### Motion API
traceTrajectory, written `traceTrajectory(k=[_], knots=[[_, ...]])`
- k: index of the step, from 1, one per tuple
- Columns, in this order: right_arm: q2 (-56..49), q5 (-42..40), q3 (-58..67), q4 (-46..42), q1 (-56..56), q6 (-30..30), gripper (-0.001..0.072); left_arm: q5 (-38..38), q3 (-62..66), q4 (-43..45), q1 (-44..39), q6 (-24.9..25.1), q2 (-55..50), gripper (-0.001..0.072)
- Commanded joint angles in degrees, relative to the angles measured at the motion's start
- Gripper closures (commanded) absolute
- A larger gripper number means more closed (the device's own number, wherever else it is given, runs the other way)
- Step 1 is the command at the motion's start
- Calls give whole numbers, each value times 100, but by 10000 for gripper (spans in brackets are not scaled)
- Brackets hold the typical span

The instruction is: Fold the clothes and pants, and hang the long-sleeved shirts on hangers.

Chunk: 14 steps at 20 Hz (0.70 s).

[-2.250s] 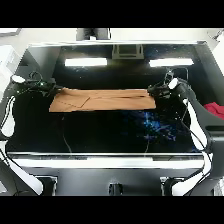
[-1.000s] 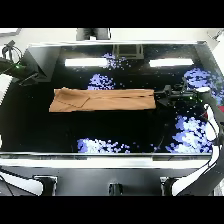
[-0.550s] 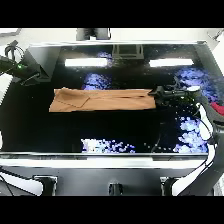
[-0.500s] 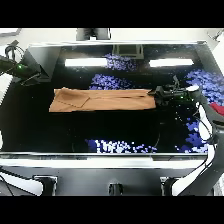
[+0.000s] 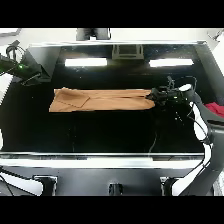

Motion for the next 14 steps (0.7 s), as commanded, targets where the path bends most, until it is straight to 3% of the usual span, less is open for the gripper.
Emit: traceTrajectory(k=[1,2,3,5,10,14], knots=[[28,-42,7,37,103,39,678,7,4,-2,-42,0,-4,35],[81,-31,7,39,92,52,680,4,4,-2,-55,-2,-4,57],[170,-4,7,35,85,52,681,7,4,-7,-74,-2,-4,225],[459,11,7,9,85,55,681,9,2,-9,-168,-48,-9,686],[1480,138,7,-553,85,562,682,514,-326,-50,-984,-761,-109,689],[2293,415,7,-1047,85,1045,682,1209,-428,-146,-2146,-1707,-616,689]])
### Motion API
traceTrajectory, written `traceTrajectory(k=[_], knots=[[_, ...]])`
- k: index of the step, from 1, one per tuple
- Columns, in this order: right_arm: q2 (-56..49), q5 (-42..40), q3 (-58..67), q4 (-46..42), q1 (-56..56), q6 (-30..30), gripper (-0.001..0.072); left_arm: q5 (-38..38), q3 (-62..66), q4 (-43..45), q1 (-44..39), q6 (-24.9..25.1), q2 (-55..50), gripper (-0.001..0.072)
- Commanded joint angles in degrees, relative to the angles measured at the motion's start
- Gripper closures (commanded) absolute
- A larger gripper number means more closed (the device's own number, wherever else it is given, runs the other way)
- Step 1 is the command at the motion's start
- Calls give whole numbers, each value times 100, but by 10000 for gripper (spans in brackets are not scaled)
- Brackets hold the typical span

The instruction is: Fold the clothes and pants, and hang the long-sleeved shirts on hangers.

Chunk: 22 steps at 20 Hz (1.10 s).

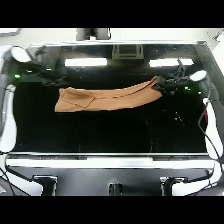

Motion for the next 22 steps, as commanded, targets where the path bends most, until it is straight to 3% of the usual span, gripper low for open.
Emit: traceTrajectory(k=[1,9,12,18,22], knots=[[693,284,7,-433,2,461,682,656,-76,-278,-992,-800,-481,690],[1626,931,7,-660,2,868,682,2072,-70,-2334,-2660,-1086,-1770,690],[1862,1040,7,-713,2,890,682,2212,-55,-2533,-2935,-1322,-2033,690],[2116,1370,7,-697,4,890,682,2758,-48,-3215,-3353,-1318,-2308,690],[2116,1381,7,-527,4,890,682,2708,-46,-3248,-3414,-1215,-2264,691]])
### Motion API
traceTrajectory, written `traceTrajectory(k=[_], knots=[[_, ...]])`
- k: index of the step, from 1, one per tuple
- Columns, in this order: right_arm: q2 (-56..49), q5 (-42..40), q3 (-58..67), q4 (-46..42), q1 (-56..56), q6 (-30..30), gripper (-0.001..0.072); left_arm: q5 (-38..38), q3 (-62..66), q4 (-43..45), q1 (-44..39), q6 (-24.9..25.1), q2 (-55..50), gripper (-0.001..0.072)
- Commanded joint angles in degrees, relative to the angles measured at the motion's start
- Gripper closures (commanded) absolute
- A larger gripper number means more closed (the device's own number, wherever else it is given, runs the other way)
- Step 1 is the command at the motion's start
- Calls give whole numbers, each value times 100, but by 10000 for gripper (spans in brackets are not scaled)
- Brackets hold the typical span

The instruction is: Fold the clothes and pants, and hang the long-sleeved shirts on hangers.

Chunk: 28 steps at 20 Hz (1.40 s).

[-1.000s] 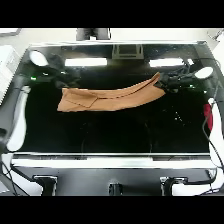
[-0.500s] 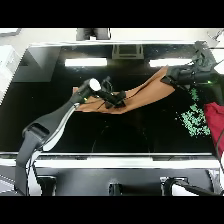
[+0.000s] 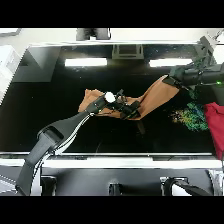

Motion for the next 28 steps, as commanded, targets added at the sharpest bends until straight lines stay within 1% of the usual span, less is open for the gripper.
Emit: traceTrajectory(k=[1,2,4,5,8,10,11,15,19,22,25,28], knots=[[26,35,7,273,11,4,682,79,7,-142,39,146,111,691],[26,-4,7,452,11,4,682,52,7,-140,205,289,275,691],[26,-181,7,715,66,13,682,-282,7,81,697,457,706,692],[24,-348,7,717,177,103,683,-538,4,415,979,492,970,691],[-125,-907,4,708,896,260,683,-1458,4,1770,1965,492,1897,691],[-387,-1318,4,708,1469,420,683,-1902,4,2321,2614,542,2461,691],[-535,-1561,7,713,1749,463,683,-2063,4,2426,2938,629,2708,691],[-1257,-2688,7,796,2889,715,683,-2581,4,2433,3971,835,3373,691],[-1958,-3762,7,1322,3622,708,683,-2949,4,2430,4640,1051,3674,691],[-2389,-4371,7,1641,3941,688,683,-3154,4,2430,4859,1222,3689,690],[-2686,-4977,9,1792,4074,688,683,-3158,4,2430,4905,1298,3689,691],[-2870,-5377,11,1958,4076,686,682,-3163,4,2430,4905,1373,3676,691]])
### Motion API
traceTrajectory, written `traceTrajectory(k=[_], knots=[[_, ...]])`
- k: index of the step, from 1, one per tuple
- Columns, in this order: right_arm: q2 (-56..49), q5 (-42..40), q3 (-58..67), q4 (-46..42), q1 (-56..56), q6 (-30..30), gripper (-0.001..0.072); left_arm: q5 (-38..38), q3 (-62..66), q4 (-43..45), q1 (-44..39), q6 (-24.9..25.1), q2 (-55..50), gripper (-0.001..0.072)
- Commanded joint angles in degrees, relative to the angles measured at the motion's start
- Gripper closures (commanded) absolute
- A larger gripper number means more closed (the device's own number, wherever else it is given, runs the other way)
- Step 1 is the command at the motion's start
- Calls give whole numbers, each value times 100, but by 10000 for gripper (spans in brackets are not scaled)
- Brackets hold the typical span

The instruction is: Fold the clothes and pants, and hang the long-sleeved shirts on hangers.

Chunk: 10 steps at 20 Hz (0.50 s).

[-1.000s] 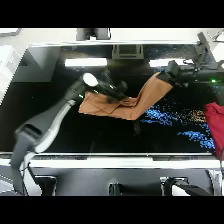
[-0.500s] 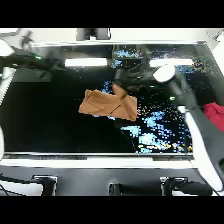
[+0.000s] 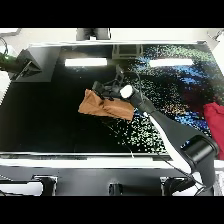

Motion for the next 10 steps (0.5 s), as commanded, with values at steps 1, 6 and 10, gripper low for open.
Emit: traceTrajectory(k=[1,6,10], knots=[[-289,-610,50,214,76,-7,682,-52,-2,13,55,101,2,690],[-732,-546,612,339,79,-4,411,-52,-2,13,57,105,-4,690],[-450,-24,616,450,2,-138,243,-50,-2,13,55,105,-4,690]])
